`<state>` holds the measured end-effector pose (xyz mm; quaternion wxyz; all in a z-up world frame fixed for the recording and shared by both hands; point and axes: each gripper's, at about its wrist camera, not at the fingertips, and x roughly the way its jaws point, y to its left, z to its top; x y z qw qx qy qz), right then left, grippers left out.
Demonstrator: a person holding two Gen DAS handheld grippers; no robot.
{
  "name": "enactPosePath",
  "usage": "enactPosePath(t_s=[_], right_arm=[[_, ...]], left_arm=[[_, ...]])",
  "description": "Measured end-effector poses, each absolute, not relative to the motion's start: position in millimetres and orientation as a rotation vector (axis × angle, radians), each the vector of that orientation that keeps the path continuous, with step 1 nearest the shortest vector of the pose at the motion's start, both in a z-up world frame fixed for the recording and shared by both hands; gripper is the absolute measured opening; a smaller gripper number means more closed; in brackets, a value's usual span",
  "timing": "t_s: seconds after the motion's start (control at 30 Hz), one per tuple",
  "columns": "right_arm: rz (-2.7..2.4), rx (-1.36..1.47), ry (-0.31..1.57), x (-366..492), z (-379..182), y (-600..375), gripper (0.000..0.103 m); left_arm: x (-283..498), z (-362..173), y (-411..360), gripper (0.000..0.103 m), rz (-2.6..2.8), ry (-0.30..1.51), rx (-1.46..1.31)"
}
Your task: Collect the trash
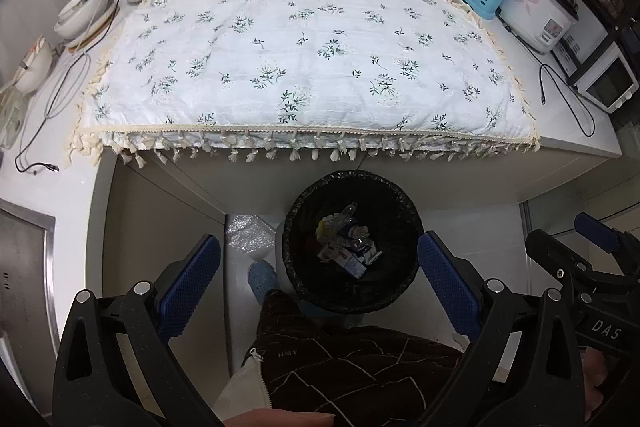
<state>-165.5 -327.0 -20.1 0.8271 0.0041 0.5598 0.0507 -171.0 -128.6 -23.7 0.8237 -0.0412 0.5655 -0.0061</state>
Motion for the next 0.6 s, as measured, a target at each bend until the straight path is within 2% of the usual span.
enactPosePath(t_s=[0.6], right_arm=[[0.111, 0.003, 1.185, -165.5, -18.5, -325.6, 0.094]], left_arm=[[-171.2, -20.9, -131.2, 0.097, -0.03, 1.199, -0.072]])
